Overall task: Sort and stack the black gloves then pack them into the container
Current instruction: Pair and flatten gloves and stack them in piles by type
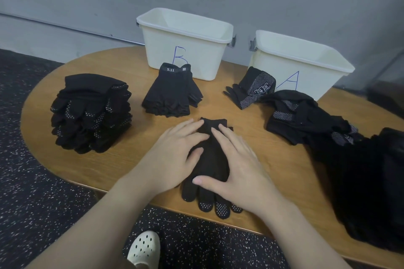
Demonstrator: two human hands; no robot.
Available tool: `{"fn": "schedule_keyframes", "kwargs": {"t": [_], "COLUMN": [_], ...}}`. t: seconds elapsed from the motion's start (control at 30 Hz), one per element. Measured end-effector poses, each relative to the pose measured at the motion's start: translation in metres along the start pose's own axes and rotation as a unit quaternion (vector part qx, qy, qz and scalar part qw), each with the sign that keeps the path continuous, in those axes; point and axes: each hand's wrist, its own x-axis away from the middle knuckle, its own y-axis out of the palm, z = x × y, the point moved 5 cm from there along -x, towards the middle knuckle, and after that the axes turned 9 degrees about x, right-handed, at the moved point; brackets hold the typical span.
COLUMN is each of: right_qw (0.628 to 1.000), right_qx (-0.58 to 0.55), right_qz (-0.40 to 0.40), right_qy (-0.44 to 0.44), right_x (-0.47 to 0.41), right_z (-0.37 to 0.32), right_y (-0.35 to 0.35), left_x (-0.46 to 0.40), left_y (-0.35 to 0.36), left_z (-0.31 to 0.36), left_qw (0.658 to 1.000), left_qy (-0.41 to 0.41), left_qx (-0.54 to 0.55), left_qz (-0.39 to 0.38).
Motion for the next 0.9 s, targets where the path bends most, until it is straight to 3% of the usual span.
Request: {"fn": "schedule_keyframes", "kwargs": {"t": [0.2, 0.33, 0.53, 0.6, 0.77, 0.9], "right_qw": [0.99, 0.985, 0.983, 0.984, 0.993, 0.996], "right_qx": [0.082, 0.102, 0.09, 0.082, 0.041, 0.024], "right_qz": [-0.112, -0.137, -0.159, -0.158, -0.113, -0.08], "right_qy": [-0.01, 0.001, -0.009, -0.01, -0.012, -0.008], "right_x": [0.01, 0.015, 0.03, 0.04, 0.056, 0.055], "right_z": [0.009, 0.014, 0.018, 0.022, 0.026, 0.019], "right_y": [0.004, 0.003, -0.003, -0.006, -0.011, -0.016], "left_x": [-0.011, -0.017, -0.035, -0.038, -0.042, -0.042], "left_y": [0.027, 0.033, 0.029, 0.024, 0.004, 0.004], "left_z": [0.012, 0.009, -0.001, -0.003, -0.01, -0.016], "left_qw": [0.995, 0.983, 0.983, 0.99, 0.996, 0.994], "left_qy": [-0.006, -0.045, -0.08, -0.068, -0.043, -0.042], "left_qx": [-0.057, -0.12, -0.107, -0.072, 0.063, 0.079], "left_qz": [-0.087, -0.128, -0.128, -0.103, 0.052, 0.068]}}
